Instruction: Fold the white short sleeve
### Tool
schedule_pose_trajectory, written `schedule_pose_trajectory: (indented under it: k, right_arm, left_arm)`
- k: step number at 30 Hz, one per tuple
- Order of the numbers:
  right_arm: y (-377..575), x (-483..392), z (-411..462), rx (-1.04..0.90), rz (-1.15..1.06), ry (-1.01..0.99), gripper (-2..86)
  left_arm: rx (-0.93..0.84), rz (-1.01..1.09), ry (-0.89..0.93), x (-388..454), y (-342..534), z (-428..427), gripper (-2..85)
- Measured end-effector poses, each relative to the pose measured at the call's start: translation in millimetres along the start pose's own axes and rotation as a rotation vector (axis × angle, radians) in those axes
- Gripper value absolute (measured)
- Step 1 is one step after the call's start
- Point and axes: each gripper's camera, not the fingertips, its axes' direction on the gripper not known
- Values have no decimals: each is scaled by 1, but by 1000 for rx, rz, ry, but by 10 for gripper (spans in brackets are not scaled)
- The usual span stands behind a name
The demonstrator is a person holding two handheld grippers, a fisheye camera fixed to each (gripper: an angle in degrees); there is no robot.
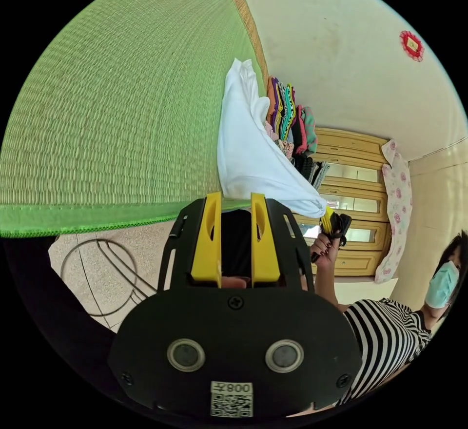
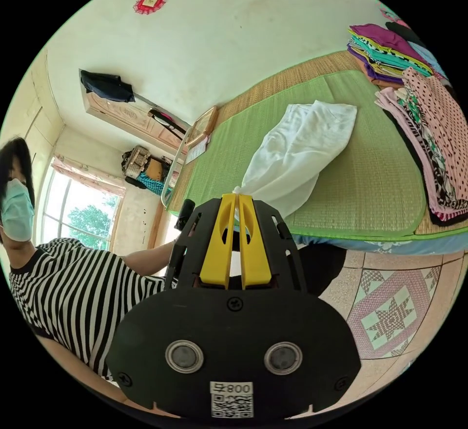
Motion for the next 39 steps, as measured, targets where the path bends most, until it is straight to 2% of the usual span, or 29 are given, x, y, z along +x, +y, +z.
schedule_pose_trajectory:
  k: [4,8,14,19,23,26,29,39]
  right_arm:
    - [13,14,3,11,68,65,6]
    - [26,37,9,34,177,139,5]
    - [44,38,10,83,264,326,7]
    - [39,-10,55,47,83,313,33]
    - [29,-63,152,-173,-138,261,67]
    - [29,-92,195,-230,-248,304,80]
    - [35,-116,220,-260,-360,436,87]
    - [65,-139,238,-218,-425,601,72]
  left_arm:
    - [-72,11,-43,3,-24,14,90]
    - [-166,17,-129,7,-41,28,46]
    - [-177,39,-111,15,-42,21,21]
    - [-150,70,-26,28,-37,6,16]
    - [-143,97,58,46,-33,-2,15]
    - [-152,130,91,64,-34,-3,14]
    - [-167,150,132,78,-37,-2,13]
    - [-228,171,160,111,-44,13,15]
